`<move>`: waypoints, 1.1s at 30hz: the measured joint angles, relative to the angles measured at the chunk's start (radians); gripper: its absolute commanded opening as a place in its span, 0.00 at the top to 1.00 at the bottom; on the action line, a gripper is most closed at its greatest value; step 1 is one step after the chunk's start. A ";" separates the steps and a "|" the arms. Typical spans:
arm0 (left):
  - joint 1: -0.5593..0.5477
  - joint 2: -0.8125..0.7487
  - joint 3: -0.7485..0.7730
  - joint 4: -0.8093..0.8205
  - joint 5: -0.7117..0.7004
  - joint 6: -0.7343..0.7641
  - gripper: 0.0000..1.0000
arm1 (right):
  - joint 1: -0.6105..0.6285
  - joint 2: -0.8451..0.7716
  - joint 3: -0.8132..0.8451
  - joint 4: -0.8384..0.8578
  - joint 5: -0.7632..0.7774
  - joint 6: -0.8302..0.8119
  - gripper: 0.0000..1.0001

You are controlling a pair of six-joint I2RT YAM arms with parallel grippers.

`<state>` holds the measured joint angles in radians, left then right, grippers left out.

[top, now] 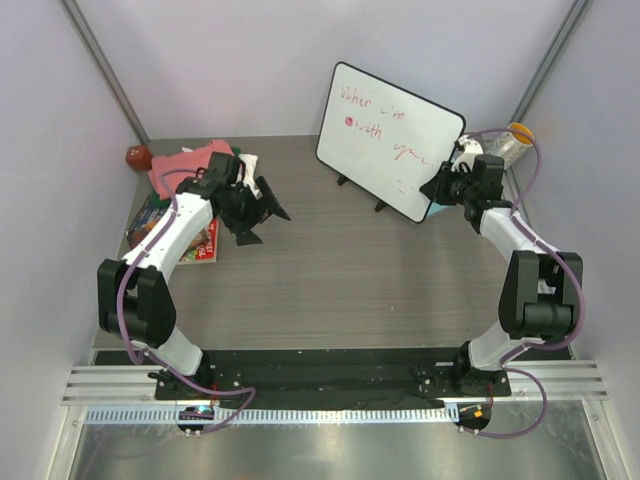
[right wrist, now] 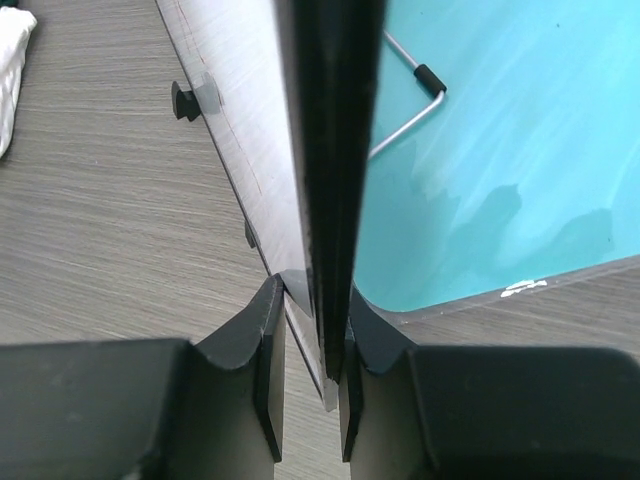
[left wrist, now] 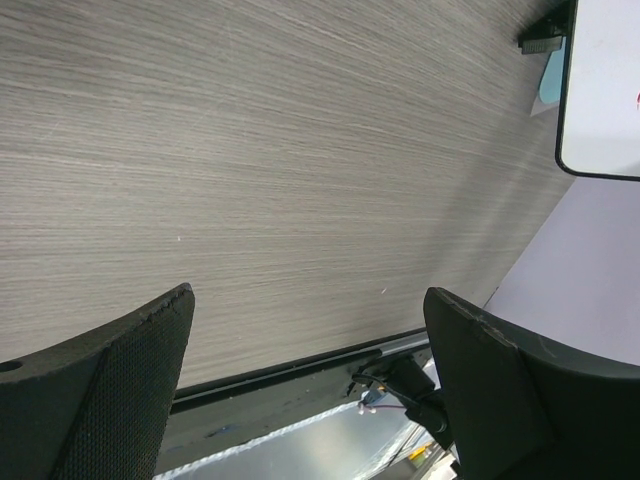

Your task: Fold and stack the t-shirts

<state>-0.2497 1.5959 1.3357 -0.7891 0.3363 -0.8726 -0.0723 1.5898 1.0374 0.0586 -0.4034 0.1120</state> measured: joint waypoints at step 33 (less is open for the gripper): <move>-0.032 0.040 0.066 -0.041 -0.010 0.021 0.04 | -0.040 -0.038 -0.132 0.095 0.006 0.093 0.99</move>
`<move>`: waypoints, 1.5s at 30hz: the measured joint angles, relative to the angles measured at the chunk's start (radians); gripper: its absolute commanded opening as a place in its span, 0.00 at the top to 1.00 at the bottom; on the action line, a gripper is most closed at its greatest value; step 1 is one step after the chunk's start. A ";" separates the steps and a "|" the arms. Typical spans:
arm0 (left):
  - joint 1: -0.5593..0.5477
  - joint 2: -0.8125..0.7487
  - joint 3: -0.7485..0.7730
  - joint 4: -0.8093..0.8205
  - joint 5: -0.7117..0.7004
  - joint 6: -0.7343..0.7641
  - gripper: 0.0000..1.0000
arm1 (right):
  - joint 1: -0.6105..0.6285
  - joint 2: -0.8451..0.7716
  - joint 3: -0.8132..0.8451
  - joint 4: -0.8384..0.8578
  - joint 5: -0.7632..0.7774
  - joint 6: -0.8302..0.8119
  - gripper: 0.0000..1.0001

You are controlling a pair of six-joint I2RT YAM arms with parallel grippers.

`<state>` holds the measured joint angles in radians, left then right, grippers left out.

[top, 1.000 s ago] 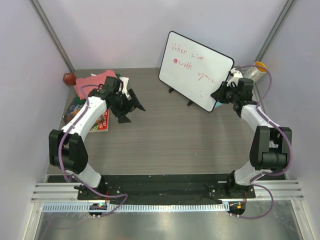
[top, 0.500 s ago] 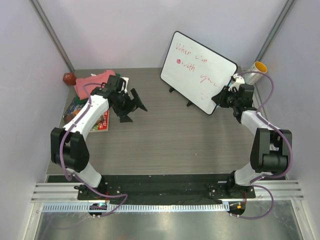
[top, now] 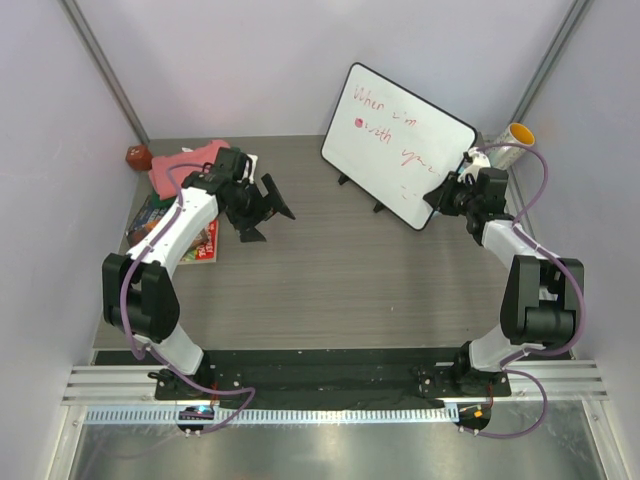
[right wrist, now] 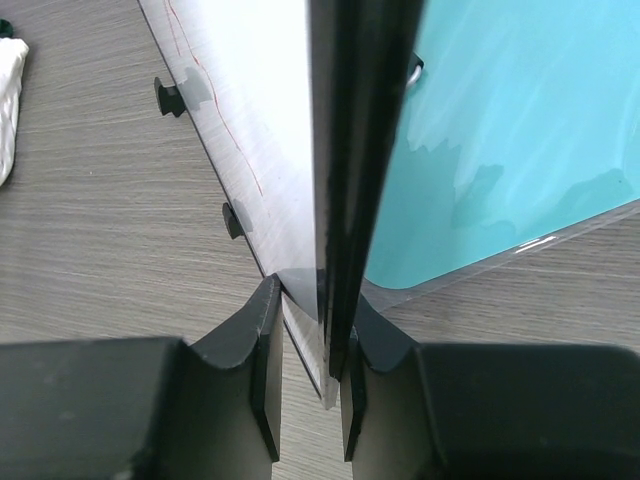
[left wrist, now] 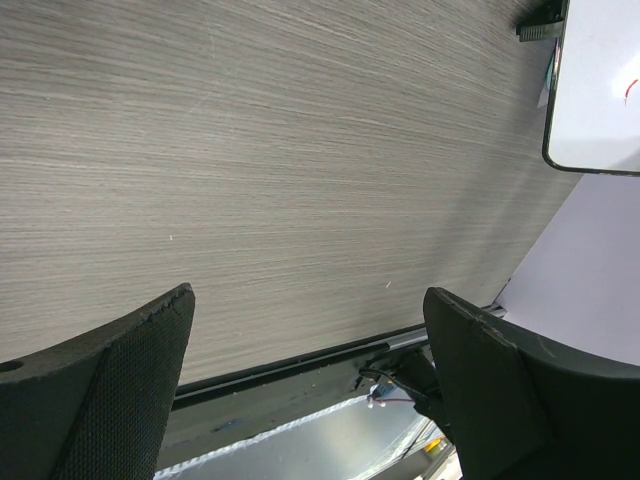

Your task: Fold and stack the t-shirts

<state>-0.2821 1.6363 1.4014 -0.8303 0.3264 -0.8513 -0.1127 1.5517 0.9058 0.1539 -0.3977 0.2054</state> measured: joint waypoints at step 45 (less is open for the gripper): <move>-0.035 -0.226 -0.137 0.048 -0.117 -0.013 0.04 | 0.032 -0.355 -0.235 -0.202 0.330 0.154 0.99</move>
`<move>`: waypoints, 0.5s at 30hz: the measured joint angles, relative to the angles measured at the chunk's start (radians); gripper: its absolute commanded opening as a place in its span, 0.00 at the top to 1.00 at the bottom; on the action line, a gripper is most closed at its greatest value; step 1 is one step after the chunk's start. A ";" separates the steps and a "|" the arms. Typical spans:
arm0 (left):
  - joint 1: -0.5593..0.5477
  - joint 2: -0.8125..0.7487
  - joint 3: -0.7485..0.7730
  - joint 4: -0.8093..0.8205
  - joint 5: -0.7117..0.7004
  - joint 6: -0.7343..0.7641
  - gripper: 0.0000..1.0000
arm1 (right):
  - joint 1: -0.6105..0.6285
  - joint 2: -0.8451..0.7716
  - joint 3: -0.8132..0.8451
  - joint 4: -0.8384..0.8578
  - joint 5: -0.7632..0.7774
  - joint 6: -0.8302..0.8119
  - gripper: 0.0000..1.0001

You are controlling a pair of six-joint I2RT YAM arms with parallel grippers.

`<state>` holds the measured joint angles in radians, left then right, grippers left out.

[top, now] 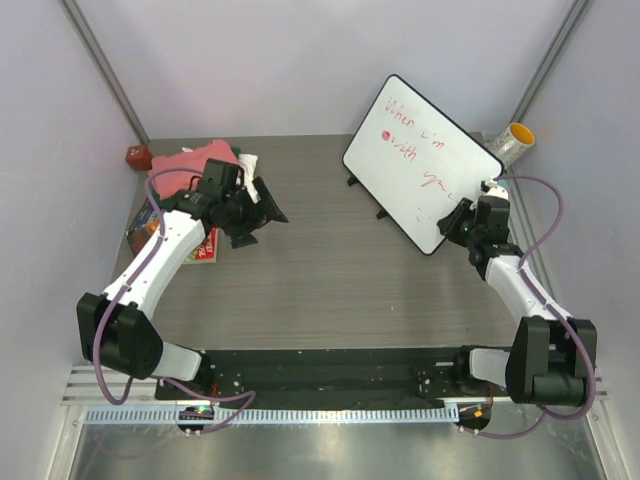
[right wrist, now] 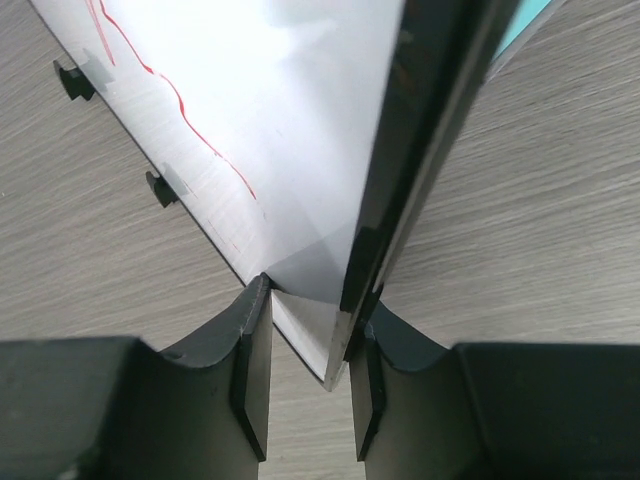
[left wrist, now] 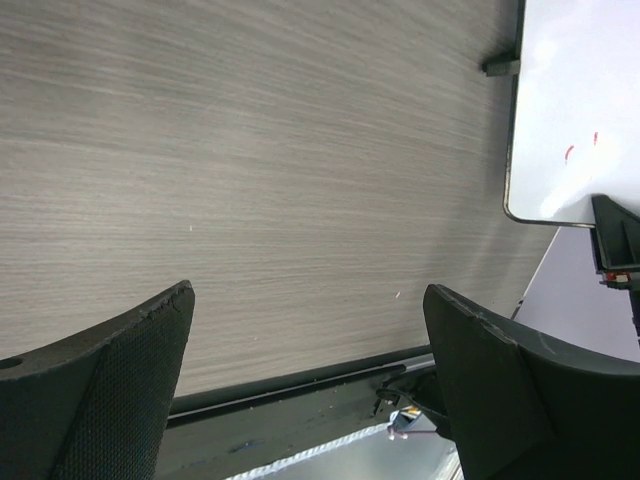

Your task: Fold and stack the t-shirts

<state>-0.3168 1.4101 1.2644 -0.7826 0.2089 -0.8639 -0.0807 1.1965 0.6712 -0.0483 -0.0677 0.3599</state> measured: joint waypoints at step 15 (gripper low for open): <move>0.000 0.143 0.196 -0.008 -0.022 0.040 0.03 | 0.089 0.160 0.105 0.049 0.061 0.058 0.99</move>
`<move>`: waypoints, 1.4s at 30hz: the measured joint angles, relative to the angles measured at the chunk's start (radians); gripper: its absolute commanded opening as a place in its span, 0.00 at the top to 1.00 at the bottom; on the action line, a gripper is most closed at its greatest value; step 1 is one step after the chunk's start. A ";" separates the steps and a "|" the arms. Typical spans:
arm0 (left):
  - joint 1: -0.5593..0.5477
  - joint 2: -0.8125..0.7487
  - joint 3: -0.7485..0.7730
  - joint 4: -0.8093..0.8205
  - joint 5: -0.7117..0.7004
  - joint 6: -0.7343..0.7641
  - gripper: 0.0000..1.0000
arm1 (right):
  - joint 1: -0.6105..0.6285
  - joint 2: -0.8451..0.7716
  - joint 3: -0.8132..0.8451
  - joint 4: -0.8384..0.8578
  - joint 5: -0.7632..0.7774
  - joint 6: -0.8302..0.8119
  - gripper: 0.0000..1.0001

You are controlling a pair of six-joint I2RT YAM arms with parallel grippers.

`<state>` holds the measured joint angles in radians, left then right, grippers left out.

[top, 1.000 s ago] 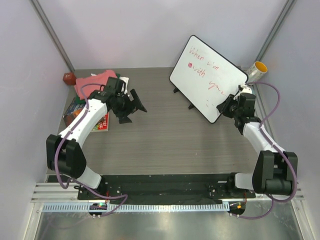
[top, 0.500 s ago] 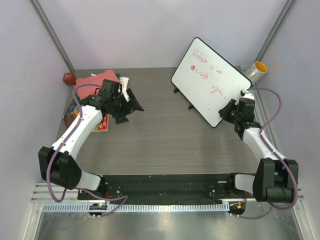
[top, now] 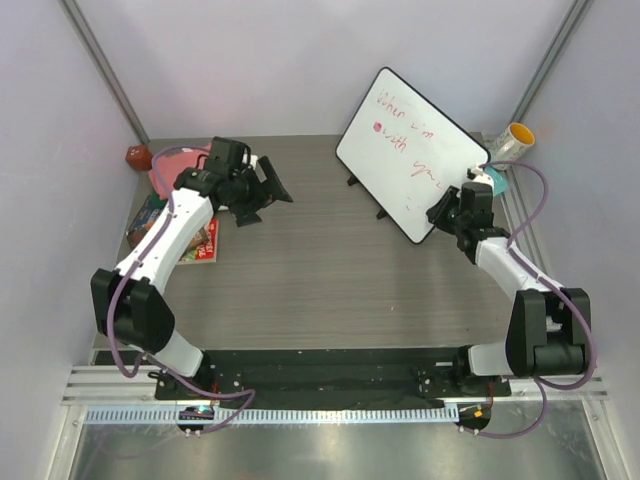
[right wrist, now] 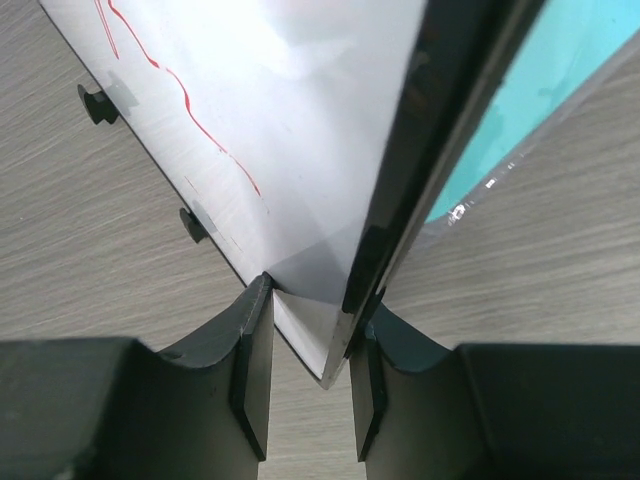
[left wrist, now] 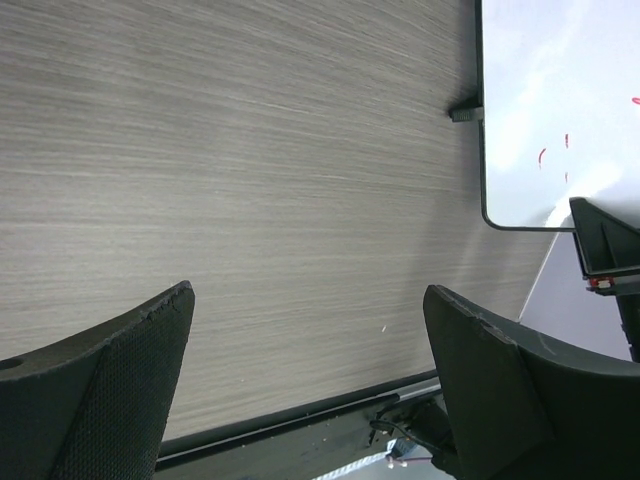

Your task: Fold and stack the t-shirts

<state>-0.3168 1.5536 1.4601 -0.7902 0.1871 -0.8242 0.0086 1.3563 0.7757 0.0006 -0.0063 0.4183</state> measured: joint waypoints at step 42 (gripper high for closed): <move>-0.051 0.943 0.680 0.298 0.247 -0.068 0.27 | 0.086 -0.066 0.034 -0.188 0.090 0.045 0.99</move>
<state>-0.3679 2.4966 2.1403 -0.4927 0.4339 -0.8921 0.0944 1.2907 0.8093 -0.1875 0.0841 0.4637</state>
